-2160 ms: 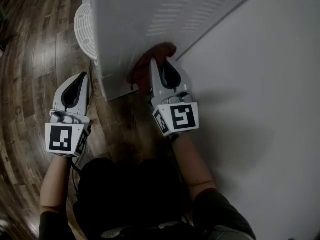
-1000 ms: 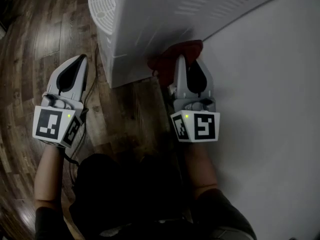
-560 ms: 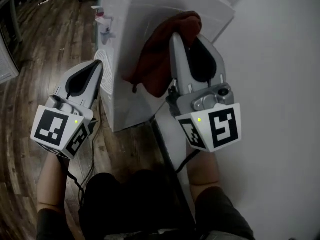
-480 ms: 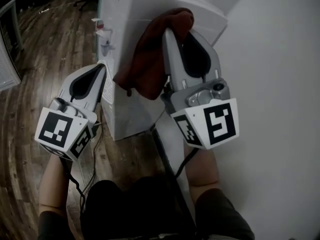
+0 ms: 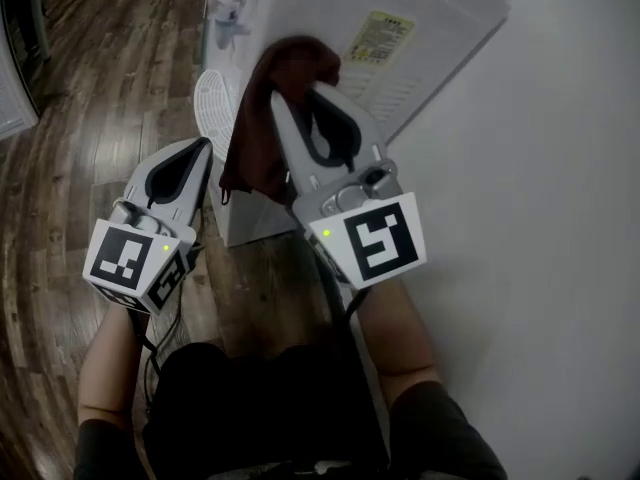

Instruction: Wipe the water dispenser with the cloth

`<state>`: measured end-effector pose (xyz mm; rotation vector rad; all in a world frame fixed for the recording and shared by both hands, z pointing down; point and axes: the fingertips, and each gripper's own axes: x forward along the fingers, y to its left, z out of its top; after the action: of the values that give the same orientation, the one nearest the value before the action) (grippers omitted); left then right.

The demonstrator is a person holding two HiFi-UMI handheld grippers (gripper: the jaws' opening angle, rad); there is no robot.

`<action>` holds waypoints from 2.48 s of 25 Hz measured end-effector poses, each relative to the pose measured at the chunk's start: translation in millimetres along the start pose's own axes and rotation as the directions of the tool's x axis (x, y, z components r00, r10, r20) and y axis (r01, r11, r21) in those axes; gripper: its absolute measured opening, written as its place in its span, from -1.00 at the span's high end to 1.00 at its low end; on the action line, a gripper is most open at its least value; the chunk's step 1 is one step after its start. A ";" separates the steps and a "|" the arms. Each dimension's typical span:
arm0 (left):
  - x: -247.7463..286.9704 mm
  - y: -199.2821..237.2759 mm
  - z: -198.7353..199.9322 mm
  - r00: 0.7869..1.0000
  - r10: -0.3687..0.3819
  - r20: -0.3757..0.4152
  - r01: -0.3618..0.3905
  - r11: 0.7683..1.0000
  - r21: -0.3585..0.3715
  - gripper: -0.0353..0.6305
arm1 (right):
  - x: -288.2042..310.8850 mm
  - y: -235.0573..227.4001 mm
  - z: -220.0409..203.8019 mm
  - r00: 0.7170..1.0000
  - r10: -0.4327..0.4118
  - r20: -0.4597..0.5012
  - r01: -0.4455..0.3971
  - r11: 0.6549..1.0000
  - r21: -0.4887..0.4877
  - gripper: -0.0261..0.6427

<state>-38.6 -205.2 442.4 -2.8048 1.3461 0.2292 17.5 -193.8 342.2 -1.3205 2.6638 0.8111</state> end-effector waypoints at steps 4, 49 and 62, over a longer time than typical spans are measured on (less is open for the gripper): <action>-10.7 26.2 -78.2 0.997 0.058 -0.053 -0.061 0.997 -0.041 0.84 | -21.5 42.8 -93.5 0.993 0.047 -0.105 -0.043 0.998 0.038 0.79; -83.1 43.1 -37.4 0.925 0.242 -0.294 -0.249 0.968 0.012 0.83 | -120.5 81.9 -199.8 0.722 0.106 -0.684 0.149 0.942 0.302 0.79; -119.4 18.4 217.9 0.930 0.211 -0.301 -0.256 0.960 -0.116 0.83 | -72.2 -12.9 73.5 0.750 -0.057 -0.659 0.292 0.923 0.252 0.79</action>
<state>-153.3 -106.2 244.6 -2.8821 1.8027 -0.0803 60.0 -112.6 293.4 -1.9775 2.8563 -0.1957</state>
